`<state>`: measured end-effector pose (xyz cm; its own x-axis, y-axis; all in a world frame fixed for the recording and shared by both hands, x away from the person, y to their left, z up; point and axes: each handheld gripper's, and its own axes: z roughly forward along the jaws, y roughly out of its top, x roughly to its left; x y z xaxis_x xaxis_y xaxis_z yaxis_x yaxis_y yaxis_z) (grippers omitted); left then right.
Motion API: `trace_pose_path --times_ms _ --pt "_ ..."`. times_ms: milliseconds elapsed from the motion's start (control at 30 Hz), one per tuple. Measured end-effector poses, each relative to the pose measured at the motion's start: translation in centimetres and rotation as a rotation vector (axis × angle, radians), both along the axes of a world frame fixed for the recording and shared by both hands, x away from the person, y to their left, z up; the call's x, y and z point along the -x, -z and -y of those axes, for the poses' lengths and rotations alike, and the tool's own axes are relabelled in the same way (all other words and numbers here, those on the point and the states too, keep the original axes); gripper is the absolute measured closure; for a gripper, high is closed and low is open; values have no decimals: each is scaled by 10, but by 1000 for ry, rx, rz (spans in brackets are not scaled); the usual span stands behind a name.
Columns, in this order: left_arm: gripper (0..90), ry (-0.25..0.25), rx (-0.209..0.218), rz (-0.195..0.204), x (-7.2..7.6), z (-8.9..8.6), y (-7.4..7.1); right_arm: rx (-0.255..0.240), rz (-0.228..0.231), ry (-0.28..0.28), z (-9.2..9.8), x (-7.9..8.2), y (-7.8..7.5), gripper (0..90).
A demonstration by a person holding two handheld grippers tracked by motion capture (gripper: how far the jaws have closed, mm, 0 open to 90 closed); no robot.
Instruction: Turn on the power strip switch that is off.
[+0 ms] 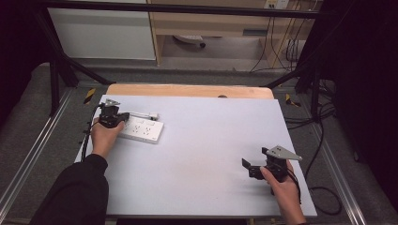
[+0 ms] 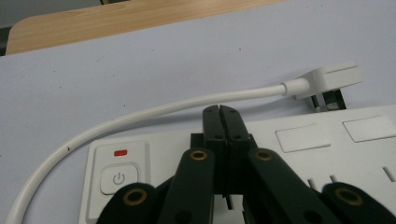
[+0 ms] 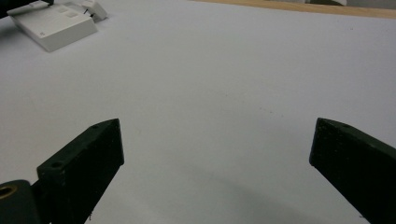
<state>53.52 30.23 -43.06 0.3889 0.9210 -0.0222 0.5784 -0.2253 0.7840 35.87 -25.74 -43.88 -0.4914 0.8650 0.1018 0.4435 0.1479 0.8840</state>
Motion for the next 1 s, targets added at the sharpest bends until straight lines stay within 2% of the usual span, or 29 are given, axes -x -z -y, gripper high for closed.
trace_pose_path --times_ms 633,1000 --pt "900 7 -2 2 -1 1 1 3 2 -6 -1 0 0 34" --pt "900 -8 -5 -4 0 2 0 7 1 -6 -1 0 0 34"
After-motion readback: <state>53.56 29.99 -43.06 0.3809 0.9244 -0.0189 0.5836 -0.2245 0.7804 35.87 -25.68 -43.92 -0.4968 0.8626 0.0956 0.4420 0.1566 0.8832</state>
